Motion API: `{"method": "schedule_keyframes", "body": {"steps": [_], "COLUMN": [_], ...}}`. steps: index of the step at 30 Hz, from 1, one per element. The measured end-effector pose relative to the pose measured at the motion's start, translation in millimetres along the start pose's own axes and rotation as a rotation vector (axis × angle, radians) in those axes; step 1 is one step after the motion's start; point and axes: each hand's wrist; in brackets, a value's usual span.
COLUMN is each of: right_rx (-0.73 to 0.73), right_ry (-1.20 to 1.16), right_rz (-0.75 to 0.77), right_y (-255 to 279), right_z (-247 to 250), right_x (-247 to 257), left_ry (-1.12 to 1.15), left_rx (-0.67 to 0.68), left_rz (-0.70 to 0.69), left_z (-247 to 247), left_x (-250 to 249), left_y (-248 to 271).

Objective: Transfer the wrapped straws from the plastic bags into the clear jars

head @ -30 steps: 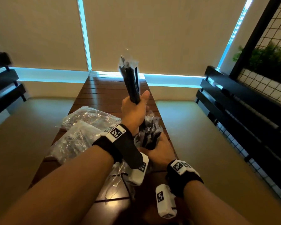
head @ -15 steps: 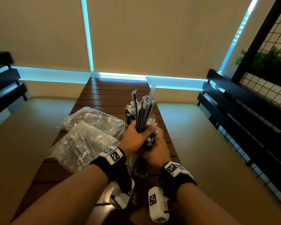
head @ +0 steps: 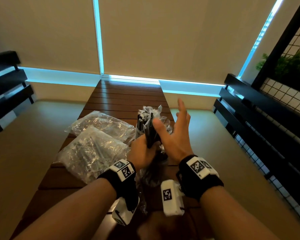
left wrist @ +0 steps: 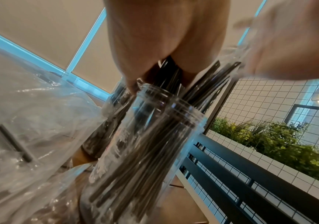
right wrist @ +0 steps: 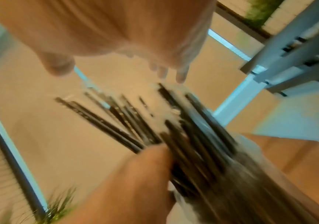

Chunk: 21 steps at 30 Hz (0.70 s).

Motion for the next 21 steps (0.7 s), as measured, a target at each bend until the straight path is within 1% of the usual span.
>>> {"method": "schedule_keyframes", "body": {"steps": [2,4,7,8,10,12,13,14,15,16,17,18,19,21], "right_rx": [-0.11,-0.102,-0.018,-0.004,0.027,0.109,0.159,0.192,0.201,0.192,0.189,0.203,0.235,0.312], "right_ry": [0.118,0.28,0.503,0.545,0.519,0.433,0.428,0.443,0.473,0.52,0.574,0.635,0.685,0.75], "right_rz": [0.175,0.286,0.312,0.314,0.33,0.377,0.396,0.399,0.386,0.356,0.308,0.256,0.214,0.18], "right_y": [-12.0,-20.7,-18.7,-15.8,-9.5,-5.1,-3.9,-3.5,-4.1,-6.3,-9.5,-13.2,-16.1,-18.6], "right_z": [-5.3,-12.0,-20.5,-21.2,-20.2,-20.1,-21.3,-23.4,-25.4,-26.4,-26.3,-25.7,-24.8,-25.0], "right_x": [17.5,23.9,14.9,10.0,6.7,11.4,16.0,18.3,18.4,16.7,15.4,12.8,10.2,5.2], "left_ry": [0.024,0.019,-0.061,-0.117,-0.166,-0.043,0.101,0.122,0.067,-0.049,-0.124,-0.212,-0.265,-0.236], "left_rx": [0.001,0.029,0.053,0.06,0.031,-0.013,-0.074,-0.098,-0.122,-0.033,0.031,0.047,0.059,0.088], "left_rz": [0.023,0.035,-0.009,0.005,0.032,0.008,-0.016,-0.055,-0.086,-0.069,0.003,0.025,0.012,0.009], "left_z": [-0.8,1.6,5.5,5.5,6.6,4.5,4.5,2.6,2.1,2.9,5.6,7.0,13.0,15.7], "left_x": [-0.3,-2.3,-2.2,-2.6,-3.9,-12.6,-22.3,-26.8,-30.2,-28.0,-27.6,-22.0,-23.3,-18.8], "left_y": [1.1,1.2,-0.7,-1.9,-0.9,2.5,6.7,7.3,6.6,4.3,3.7,1.2,1.8,3.1]}}
Point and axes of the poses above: each hand's wrist, its own y-axis away from the middle knuckle, its own z-axis out of the back of the hand, x = y × z, and after that the axes turned 1 degree about y, right-handed
